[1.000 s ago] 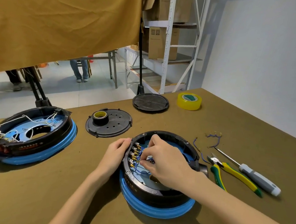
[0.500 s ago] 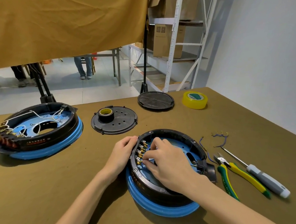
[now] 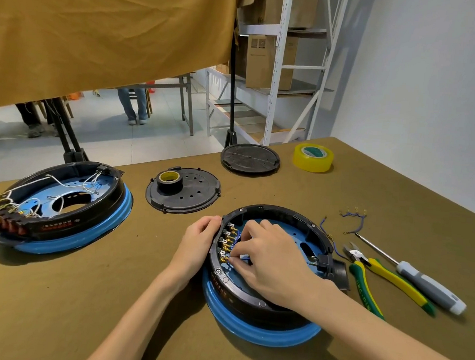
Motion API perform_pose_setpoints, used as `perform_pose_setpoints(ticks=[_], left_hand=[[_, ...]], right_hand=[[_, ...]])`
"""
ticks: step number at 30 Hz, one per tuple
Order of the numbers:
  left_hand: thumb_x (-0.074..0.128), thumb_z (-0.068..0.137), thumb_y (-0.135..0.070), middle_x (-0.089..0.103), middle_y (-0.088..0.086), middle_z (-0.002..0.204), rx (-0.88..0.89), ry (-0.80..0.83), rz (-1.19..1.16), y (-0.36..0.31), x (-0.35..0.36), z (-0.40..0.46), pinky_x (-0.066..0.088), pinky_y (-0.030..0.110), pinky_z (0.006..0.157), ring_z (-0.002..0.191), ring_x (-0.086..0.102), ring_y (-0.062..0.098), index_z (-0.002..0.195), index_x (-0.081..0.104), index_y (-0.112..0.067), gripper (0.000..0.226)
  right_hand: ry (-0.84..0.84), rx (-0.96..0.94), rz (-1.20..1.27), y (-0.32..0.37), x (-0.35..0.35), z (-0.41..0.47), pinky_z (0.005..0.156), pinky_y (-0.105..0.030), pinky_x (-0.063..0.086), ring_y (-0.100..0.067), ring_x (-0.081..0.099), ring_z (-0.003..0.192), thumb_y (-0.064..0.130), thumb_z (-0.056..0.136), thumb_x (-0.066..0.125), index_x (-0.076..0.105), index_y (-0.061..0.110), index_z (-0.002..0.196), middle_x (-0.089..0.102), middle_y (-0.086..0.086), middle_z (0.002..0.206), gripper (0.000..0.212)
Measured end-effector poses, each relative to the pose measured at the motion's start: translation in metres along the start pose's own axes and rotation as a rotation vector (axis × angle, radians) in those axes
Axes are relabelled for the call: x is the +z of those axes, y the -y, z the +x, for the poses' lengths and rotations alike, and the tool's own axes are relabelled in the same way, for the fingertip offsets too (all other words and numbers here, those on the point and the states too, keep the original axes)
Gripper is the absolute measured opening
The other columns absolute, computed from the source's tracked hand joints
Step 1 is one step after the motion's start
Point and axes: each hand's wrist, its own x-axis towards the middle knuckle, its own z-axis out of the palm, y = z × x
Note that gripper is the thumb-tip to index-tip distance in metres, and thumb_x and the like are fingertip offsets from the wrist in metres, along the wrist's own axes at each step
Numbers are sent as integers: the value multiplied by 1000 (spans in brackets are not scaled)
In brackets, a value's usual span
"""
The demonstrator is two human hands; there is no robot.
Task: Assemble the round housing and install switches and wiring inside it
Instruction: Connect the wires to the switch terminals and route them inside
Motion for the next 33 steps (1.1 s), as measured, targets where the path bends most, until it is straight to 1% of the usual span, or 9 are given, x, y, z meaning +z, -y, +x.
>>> perform_pose_setpoints(ticks=[4,7,8,13,20,23,27,30,33], left_hand=[[49,107,-37,76,0,103,7,2,12,0,0,0,55,36,88,99,71,18,115,71,-20,29],[49,107,-39,74,-2,114,-3,12,30,-1,-2,1,54,36,93,105,70,16,117,71,-23,29],[49,107,-39,74,-2,114,-1,12,31,-1,-2,1,54,37,94,106,70,16,116,71,-23,29],[50,107,-38,77,-1,101,6,13,28,-2,0,-1,56,37,87,97,72,18,111,73,-22,29],[51,106,-38,76,2,101,-1,15,23,-3,0,-2,53,32,80,95,72,18,114,72,-18,30],[51,106,-38,77,-2,100,-2,8,28,-2,0,-2,54,29,79,94,73,14,114,71,-23,27],[50,106,-38,76,1,103,3,7,28,-3,1,-2,54,30,80,96,72,16,114,71,-21,28],[47,107,-37,74,6,107,1,11,29,-4,3,-2,54,36,87,100,70,21,116,69,-17,30],[46,108,-37,73,6,108,2,5,41,-4,4,-2,54,39,91,102,69,20,114,69,-20,29]], right_hand=[[11,-11,-10,0,2,1,80,-30,31,-14,39,91,45,103,50,76,31,107,50,7,98,30],[-26,6,15,-2,2,-1,77,-28,27,-13,39,88,45,102,53,77,30,102,51,9,95,29],[-42,10,19,-3,1,-2,77,-27,26,-13,39,87,45,102,54,78,30,101,52,9,93,28],[-77,7,28,-2,1,-3,76,-27,28,-11,38,84,43,100,58,78,29,96,53,9,91,24],[-49,11,30,-2,2,-4,76,-26,29,-12,40,87,44,100,56,78,30,101,54,9,94,26],[-52,12,34,-2,2,-4,76,-26,31,-12,40,87,44,100,56,78,30,101,54,9,94,26],[-51,9,28,-1,2,-2,76,-26,28,-12,39,88,42,100,58,78,28,98,52,8,94,25],[-37,-4,23,-1,2,0,79,-27,30,-13,39,91,40,100,59,78,25,97,52,7,98,24],[-27,6,40,0,3,1,83,-27,30,-13,37,94,39,99,62,80,24,95,51,8,100,23]])
